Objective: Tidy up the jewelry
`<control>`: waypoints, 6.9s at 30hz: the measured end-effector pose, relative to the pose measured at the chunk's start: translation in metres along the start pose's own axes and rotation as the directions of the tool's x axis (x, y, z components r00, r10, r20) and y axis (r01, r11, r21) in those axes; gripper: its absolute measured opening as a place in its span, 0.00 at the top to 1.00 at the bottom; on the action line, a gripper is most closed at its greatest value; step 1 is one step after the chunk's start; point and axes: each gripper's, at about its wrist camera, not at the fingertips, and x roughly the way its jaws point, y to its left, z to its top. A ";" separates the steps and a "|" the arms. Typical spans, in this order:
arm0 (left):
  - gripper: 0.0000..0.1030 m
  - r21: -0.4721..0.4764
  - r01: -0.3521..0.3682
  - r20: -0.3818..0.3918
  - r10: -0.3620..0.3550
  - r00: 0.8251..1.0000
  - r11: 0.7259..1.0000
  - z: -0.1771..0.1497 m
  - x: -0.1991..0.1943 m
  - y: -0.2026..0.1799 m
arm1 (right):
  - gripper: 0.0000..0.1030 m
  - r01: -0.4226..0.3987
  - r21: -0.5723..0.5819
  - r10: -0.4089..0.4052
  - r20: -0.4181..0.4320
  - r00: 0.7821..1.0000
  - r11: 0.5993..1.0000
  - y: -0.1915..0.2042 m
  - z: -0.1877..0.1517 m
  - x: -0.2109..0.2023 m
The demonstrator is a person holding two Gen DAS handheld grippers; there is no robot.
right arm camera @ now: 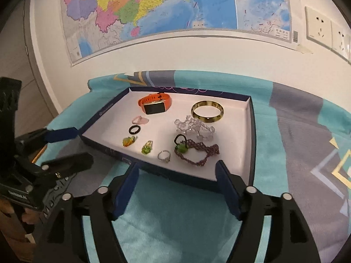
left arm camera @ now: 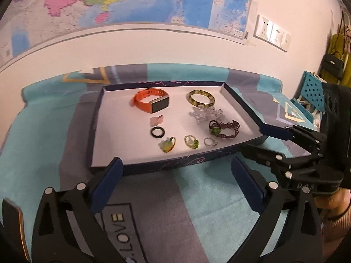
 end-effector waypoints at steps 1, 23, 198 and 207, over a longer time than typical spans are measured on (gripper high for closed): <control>0.06 0.001 -0.014 0.002 0.014 1.000 1.000 -0.001 -0.002 -0.001 | 0.22 0.003 0.000 -0.003 0.006 1.000 1.000 0.001 -0.001 -0.002; 0.06 -0.059 -0.157 0.013 0.158 0.987 0.986 -0.025 -0.027 0.004 | 0.07 0.108 0.025 -0.108 0.007 0.994 0.994 0.023 -0.026 -0.020; 0.06 -0.085 -0.172 -0.024 0.171 0.985 0.981 -0.043 -0.030 -0.005 | 0.07 0.084 0.045 -0.083 -0.038 0.996 0.995 0.030 -0.045 -0.025; 0.06 -0.077 -0.175 -0.021 0.174 0.984 0.981 -0.042 -0.030 -0.006 | 0.07 0.083 0.045 -0.081 -0.036 0.996 0.996 0.031 -0.044 -0.025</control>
